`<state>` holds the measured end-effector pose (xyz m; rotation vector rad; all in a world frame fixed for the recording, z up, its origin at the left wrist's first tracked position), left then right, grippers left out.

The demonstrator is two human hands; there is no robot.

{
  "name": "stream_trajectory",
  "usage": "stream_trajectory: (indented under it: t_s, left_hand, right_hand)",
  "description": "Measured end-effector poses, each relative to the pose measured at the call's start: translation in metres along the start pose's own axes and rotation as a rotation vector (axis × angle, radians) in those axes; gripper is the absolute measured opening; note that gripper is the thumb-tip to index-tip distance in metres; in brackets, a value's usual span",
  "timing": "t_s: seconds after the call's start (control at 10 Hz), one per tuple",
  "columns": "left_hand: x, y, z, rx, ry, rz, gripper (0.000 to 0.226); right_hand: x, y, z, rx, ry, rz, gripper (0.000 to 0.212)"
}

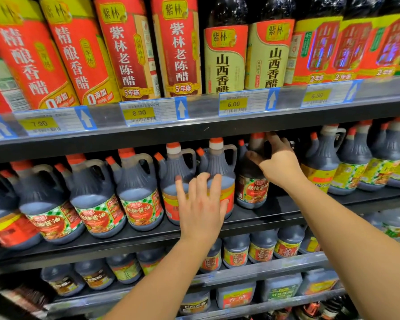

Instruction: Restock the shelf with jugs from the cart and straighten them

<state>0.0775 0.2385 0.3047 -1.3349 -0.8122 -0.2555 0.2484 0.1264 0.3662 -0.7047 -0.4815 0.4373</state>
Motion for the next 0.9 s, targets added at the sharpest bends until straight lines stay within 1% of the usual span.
stream_trajectory:
  t_s: [0.2, 0.3, 0.5, 0.7, 0.8, 0.9]
  left_hand:
    - [0.000, -0.001, 0.000, -0.006, -0.003, 0.004, 0.065]
    - [0.001, -0.002, 0.000, -0.003, -0.013, 0.013, 0.065]
    - [0.001, -0.002, -0.001, 0.002, -0.022, 0.029, 0.065]
    - [0.002, -0.004, -0.002, -0.015, -0.032, 0.059, 0.066]
    - [0.006, -0.007, -0.002, -0.037, -0.042, 0.085, 0.065]
    - [-0.001, -0.018, -0.004, -0.103, -0.022, 0.108, 0.065]
  right_hand:
    - [-0.005, -0.006, -0.001, -0.002, -0.032, 0.088, 0.057]
    - [-0.007, -0.006, -0.002, -0.023, -0.025, 0.106, 0.058]
    - [-0.011, -0.006, -0.002, -0.073, -0.052, 0.125, 0.054]
    - [-0.014, -0.006, -0.003, -0.081, -0.066, 0.088, 0.052]
    - [-0.011, -0.003, -0.003, -0.090, -0.079, 0.064, 0.056]
    - [-0.018, -0.002, -0.003, -0.056, -0.076, 0.023, 0.066]
Point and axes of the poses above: each hand's wrist, its own x-axis towards the middle knuckle, its own y-axis out of the palm, z = x × y, the point moved 6 cm from there along x, towards the middle knuckle, and after that the axes turned 13 degrees about z, right-handed, at the moved point
